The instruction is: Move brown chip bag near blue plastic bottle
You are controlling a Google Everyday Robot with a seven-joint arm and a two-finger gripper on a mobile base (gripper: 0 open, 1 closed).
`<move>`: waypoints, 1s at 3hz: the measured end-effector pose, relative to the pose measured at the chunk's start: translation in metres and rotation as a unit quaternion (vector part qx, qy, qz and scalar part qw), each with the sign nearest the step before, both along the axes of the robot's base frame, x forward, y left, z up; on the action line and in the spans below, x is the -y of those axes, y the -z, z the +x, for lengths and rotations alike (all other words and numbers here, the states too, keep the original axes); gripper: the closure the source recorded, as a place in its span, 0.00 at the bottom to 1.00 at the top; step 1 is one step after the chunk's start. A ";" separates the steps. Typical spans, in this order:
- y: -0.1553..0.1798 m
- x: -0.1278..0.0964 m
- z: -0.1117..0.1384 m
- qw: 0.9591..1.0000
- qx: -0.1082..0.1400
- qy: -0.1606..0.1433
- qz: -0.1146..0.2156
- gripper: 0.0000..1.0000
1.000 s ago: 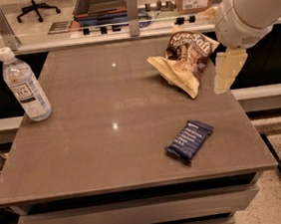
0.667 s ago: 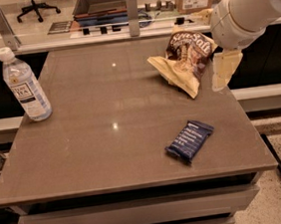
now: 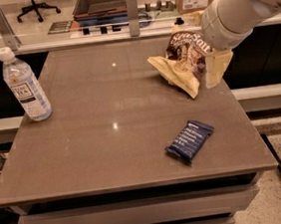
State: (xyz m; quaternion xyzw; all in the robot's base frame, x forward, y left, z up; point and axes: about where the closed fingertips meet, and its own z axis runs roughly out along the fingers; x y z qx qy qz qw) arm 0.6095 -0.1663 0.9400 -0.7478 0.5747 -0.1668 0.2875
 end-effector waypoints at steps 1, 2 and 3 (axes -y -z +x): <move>0.008 -0.007 0.010 1.000 0.018 -0.008 -0.012 0.00; 0.016 -0.012 0.020 0.999 0.037 -0.026 -0.014 0.00; 0.028 -0.012 0.031 0.998 0.045 -0.046 -0.028 0.00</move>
Offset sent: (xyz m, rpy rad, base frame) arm 0.0349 0.0163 -0.0289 -0.0321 -0.1239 0.1068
